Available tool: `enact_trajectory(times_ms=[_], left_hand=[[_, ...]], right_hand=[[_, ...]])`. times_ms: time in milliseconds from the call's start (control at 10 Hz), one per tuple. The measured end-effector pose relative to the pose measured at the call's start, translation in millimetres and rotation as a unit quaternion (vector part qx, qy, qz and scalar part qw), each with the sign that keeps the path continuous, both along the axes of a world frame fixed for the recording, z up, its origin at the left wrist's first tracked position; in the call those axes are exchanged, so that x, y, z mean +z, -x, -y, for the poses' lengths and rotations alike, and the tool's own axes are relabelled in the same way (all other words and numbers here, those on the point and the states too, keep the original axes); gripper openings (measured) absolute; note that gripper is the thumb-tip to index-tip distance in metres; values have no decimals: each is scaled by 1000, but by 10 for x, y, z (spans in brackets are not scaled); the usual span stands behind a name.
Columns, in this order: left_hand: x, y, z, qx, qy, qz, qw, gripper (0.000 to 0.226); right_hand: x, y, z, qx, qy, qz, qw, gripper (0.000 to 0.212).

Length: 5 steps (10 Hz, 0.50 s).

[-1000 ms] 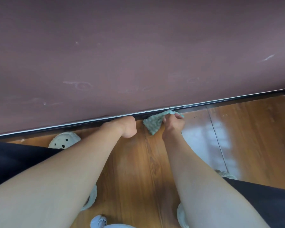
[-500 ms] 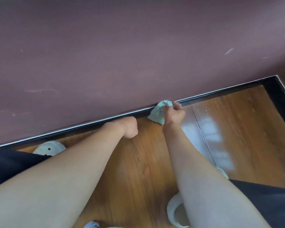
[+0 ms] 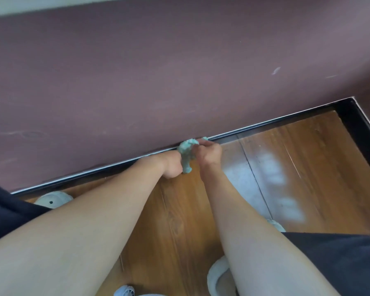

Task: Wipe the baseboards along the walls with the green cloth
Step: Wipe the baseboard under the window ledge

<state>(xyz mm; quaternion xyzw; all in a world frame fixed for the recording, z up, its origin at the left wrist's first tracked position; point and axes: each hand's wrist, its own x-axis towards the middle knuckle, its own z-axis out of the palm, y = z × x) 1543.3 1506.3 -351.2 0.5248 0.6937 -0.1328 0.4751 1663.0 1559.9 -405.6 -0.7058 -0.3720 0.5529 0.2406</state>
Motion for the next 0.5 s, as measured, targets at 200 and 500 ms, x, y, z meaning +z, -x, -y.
enact_trajectory(times_ms=[200,500], left_hand=[[103,-203,-233,6,-36,-19,999,32],[485,-418,-204,-37,-32,-55,997,29]], right_hand=[[101,-439,-330,-144,3,-54,988,20],[357,-439,-59,177,99,-83,976,14]])
